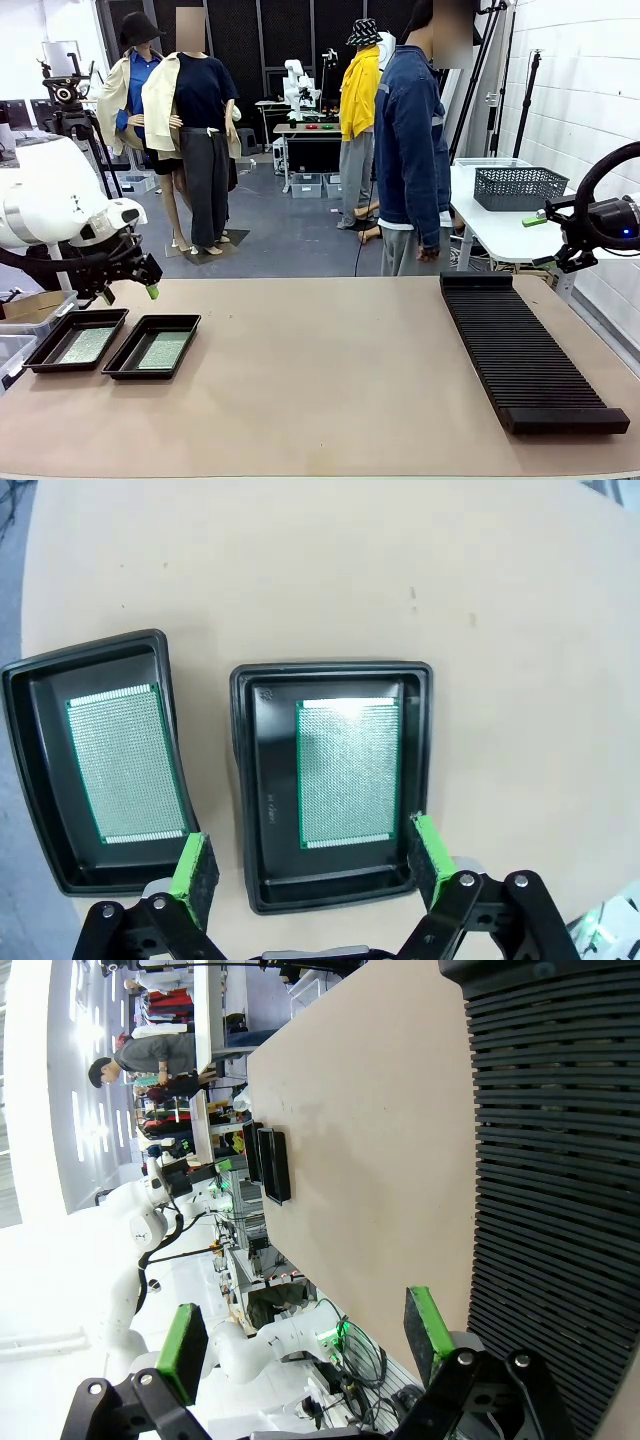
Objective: Inspect and transfer BCBs to ESD trays.
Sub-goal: Pick up the ESD tray and place it on the left side of the table.
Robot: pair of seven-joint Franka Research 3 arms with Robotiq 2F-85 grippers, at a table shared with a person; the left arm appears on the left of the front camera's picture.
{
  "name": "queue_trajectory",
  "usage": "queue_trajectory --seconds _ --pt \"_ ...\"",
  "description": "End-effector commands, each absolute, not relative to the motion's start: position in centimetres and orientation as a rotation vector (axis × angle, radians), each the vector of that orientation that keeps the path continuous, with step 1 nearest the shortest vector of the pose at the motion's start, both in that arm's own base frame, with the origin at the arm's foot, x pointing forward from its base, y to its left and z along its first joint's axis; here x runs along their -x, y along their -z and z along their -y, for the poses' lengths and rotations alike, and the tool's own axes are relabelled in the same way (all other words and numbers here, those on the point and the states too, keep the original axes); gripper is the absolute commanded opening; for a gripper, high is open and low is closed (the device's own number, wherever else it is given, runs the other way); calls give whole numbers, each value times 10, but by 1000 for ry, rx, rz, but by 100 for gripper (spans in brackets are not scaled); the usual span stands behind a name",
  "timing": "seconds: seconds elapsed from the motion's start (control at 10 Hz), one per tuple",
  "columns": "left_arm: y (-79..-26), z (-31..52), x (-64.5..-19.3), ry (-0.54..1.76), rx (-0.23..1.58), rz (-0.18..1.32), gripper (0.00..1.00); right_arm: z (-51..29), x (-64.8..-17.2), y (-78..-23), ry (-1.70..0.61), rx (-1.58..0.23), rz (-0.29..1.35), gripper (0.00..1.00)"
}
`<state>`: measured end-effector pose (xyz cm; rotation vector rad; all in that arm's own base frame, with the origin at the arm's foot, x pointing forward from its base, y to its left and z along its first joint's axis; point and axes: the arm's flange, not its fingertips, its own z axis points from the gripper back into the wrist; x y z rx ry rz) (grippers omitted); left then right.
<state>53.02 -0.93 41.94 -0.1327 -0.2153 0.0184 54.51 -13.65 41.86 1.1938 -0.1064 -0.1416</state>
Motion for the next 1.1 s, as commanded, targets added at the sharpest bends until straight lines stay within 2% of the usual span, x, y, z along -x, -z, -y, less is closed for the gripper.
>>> queue_trajectory --seconds 0.0,0.3,0.8,1.0 --pt "-441 -9 -527 -22 221 198 100 137 -547 -419 126 -1200 106 100" --pt "-465 -41 -530 -54 338 164 100 137 -547 -419 126 -1200 106 100" --pt "-487 -114 -538 -98 745 64 100 137 -547 -419 126 -1200 106 100" --pt "-484 -139 -542 -127 850 60 100 137 -547 -419 126 -1200 106 100"
